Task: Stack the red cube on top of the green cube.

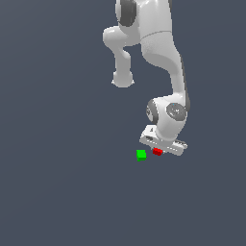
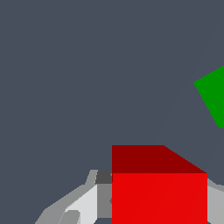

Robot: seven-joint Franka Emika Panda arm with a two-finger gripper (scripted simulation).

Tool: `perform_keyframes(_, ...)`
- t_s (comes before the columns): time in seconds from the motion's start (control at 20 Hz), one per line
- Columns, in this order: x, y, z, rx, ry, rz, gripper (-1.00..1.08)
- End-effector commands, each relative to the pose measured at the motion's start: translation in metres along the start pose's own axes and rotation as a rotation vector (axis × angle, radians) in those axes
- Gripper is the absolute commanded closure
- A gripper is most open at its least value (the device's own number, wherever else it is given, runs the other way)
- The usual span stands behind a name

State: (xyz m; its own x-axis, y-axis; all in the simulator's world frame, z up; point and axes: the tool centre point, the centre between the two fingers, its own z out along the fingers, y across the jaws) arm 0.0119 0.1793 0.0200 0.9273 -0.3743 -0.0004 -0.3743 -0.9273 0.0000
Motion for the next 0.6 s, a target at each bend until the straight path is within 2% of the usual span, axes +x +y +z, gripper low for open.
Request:
perform_keyframes(0.0,0.0,0.0,0.0,0.0,0.0,0.001,1.08)
perform_keyframes(0.3,0.0,0.0,-0.007,0.0,0.0,0.0,1.08)
perform_keyframes(0.55,-0.001,0.001,-0.031,0.0,0.0,0.0,1.08)
